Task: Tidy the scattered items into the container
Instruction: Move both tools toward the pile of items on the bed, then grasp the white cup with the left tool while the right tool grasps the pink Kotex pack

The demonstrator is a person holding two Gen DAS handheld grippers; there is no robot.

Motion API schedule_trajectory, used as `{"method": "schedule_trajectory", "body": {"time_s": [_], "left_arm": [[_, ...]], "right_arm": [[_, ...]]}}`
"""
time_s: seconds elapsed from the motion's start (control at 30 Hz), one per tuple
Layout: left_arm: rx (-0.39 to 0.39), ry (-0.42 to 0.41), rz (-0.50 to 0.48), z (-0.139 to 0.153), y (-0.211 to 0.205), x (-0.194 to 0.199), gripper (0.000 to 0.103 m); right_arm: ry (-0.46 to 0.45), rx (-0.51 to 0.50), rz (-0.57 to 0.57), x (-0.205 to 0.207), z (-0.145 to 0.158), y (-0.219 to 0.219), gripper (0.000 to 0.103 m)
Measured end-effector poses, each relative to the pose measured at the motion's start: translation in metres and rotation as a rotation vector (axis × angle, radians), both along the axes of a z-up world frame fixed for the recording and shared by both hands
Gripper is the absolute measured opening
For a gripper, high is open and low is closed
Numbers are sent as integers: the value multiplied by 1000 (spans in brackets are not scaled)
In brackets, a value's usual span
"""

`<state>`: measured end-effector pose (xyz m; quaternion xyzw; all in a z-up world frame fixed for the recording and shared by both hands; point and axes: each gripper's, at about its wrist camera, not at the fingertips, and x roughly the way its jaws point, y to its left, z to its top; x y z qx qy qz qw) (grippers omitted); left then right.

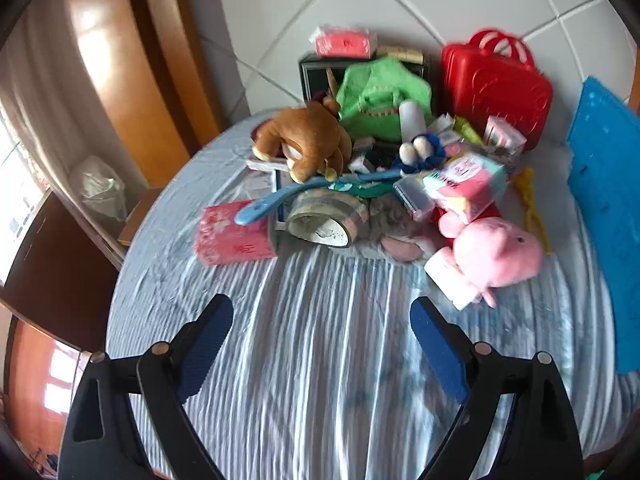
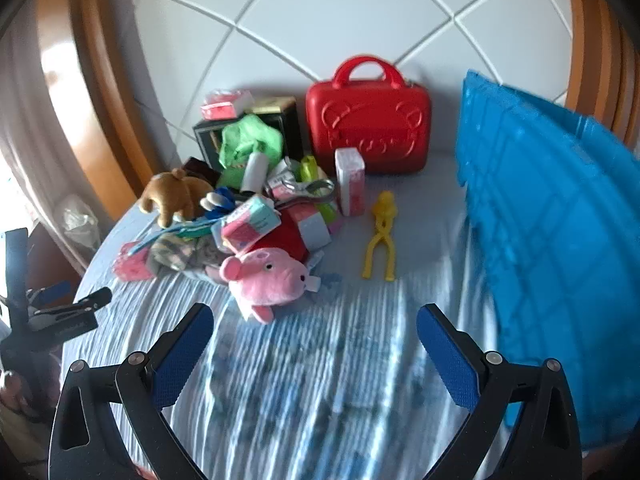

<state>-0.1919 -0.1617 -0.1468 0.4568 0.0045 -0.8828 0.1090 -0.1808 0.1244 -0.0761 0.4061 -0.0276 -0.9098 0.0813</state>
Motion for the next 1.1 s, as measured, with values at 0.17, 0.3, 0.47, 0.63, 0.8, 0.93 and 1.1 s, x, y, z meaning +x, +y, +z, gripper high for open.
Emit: {"method": "schedule_trajectory", "body": {"time_s": [0.17, 0.3, 0.47, 0.63, 0.8, 0.93, 1.1], "left_arm": [[122, -45, -44, -26, 9, -40, 91], [133, -66, -26, -45, 22, -57, 91], [75, -145, 6, -77, 30, -70, 91], [69, -172, 66, -91, 25, -83, 91], [65, -190, 46, -101, 42, -99, 91], [99, -189, -15, -108, 73, -116, 91], [132, -231, -54, -133, 111, -132, 91]], "right_arm": [[-91, 7, -45, -47, -33, -4, 103], [-142, 6, -22, -80, -54, -3, 103], [-202, -31, 73, -115, -79, -24, 103], [-270, -47, 198, -142, -113, -66, 103], [-319, 46, 209, -159, -150, -72, 103], [-323, 54, 109, -166, -156, -22, 103], [-339, 47, -28, -176, -160, 33, 103]]}}
